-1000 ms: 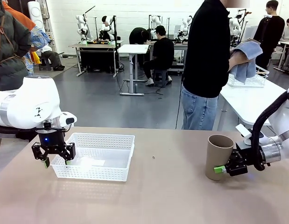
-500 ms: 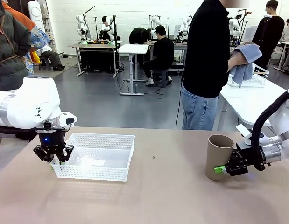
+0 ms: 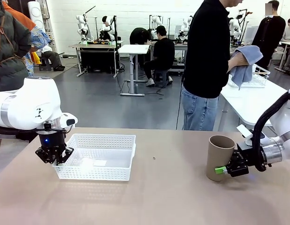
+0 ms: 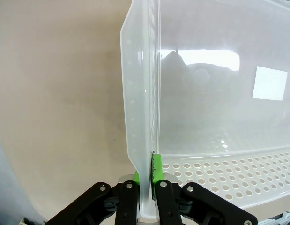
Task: Clean and organize the cups into the basket.
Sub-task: Pick up the Organizing basket and move it to the center of the table, then pick up the Reusable plastic cup from the right side of the table and place it inside the Organizing basket.
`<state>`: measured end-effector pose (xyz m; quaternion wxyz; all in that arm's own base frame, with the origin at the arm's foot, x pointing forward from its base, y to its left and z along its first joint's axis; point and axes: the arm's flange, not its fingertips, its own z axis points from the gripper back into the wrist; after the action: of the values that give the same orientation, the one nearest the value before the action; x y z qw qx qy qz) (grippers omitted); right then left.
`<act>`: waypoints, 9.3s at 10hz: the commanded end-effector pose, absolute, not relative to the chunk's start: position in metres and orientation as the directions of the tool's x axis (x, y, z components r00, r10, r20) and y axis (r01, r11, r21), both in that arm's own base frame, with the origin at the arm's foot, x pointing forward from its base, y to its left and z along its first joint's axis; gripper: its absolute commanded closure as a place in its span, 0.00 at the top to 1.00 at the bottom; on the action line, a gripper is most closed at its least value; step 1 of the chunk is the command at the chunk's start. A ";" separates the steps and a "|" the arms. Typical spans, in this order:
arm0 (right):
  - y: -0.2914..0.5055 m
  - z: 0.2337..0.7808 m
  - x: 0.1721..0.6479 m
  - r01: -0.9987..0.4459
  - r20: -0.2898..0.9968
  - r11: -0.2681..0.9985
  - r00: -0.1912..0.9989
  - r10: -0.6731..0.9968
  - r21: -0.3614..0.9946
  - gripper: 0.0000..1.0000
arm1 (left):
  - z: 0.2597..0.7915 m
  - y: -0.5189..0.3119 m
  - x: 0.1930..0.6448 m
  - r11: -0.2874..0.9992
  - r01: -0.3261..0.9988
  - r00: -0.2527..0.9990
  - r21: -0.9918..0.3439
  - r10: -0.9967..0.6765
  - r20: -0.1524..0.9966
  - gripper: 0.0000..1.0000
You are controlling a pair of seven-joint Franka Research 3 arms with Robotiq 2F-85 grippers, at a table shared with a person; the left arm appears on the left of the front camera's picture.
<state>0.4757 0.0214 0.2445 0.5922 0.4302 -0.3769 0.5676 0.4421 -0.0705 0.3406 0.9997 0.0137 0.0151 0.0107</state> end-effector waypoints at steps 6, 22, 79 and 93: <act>0.023 0.352 0.415 -0.992 0.900 0.121 0.018 0.436 -0.039 0.22 | 0.353 -0.112 0.451 1.000 0.000 0.999 0.022 0.001 -0.038 0.00; 0.005 0.578 0.346 -0.888 0.920 0.382 -0.102 0.379 -0.255 0.22 | 0.360 -0.289 0.468 0.999 0.009 1.000 0.032 -0.008 -0.029 0.00; 0.221 0.459 0.484 -0.979 0.376 -0.089 -0.153 0.914 -0.183 1.00 | 0.360 -0.289 0.468 0.999 0.009 1.000 0.032 -0.008 -0.029 0.00; -0.152 0.378 0.363 -0.958 0.937 0.277 0.033 0.349 -0.070 1.00 | 0.360 -0.289 0.468 0.999 0.009 1.000 0.032 -0.008 -0.029 0.00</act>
<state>0.3445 -0.1587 0.3726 0.6453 0.3129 -0.4794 0.5058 0.4680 -0.2914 0.3597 0.9998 0.0156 0.0144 -0.0004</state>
